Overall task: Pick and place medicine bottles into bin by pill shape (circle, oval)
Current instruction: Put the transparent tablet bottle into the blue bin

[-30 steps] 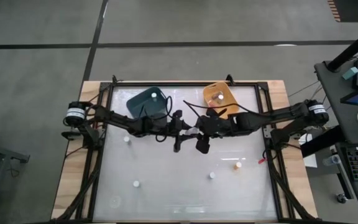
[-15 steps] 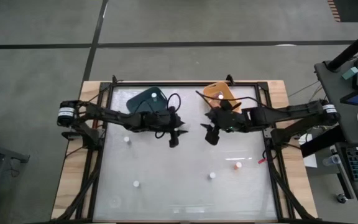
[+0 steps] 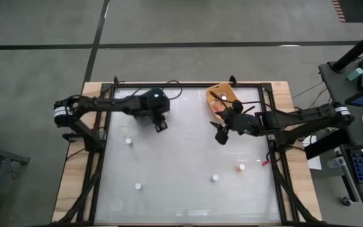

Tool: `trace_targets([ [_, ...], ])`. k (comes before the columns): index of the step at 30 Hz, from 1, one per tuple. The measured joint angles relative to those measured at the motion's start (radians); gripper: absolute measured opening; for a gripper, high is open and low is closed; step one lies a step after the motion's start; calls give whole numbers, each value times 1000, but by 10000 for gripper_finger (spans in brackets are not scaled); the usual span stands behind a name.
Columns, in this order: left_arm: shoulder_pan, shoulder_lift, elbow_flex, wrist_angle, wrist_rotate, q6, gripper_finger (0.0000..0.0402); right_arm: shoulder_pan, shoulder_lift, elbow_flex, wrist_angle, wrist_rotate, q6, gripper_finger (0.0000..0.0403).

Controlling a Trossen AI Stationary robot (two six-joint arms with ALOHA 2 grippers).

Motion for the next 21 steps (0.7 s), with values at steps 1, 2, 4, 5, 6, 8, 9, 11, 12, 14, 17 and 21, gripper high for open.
trace_targets([
  [1, 23, 0, 0, -23, -3, 0, 123, 0, -6, -9, 16, 0, -7, 221],
  [2, 46, 0, 0, -45, -2, -1, 123, 0, -13, -15, 30, 0, -14, 221],
  [4, 91, -2, -1, -73, -3, -2, 123, 0, -27, -31, 67, 1, -34, 221],
  [5, 111, -2, -1, -76, -3, -2, 123, 0, -34, -39, 83, 1, -46, 221],
  [6, 130, -2, -2, -78, -4, -2, 123, 0, -40, -46, 100, 1, -57, 221],
  [8, 166, -2, -3, -81, -1, 0, 123, 0, -49, -54, 121, 1, -75, 221],
  [9, 183, -2, -3, -81, 4, 1, 123, 0, -53, -55, 125, 1, -84, 221],
  [11, 213, -2, -4, -81, 37, 4, 123, 0, -57, -55, 126, 1, -97, 221],
  [12, 225, -2, -6, -79, 46, 4, 124, 0, -58, -55, 126, 1, -103, 221],
  [14, 237, -2, -14, -81, 47, 2, 124, 0, -57, -52, 126, 1, -112, 221],
  [17, 241, -2, -26, -79, 52, 2, 124, 0, -56, -52, 126, 1, -129, 221],
  [21, 241, -2, -37, -63, 52, -19, 124, 0, -55, -62, 126, 1, -132, 221],
])
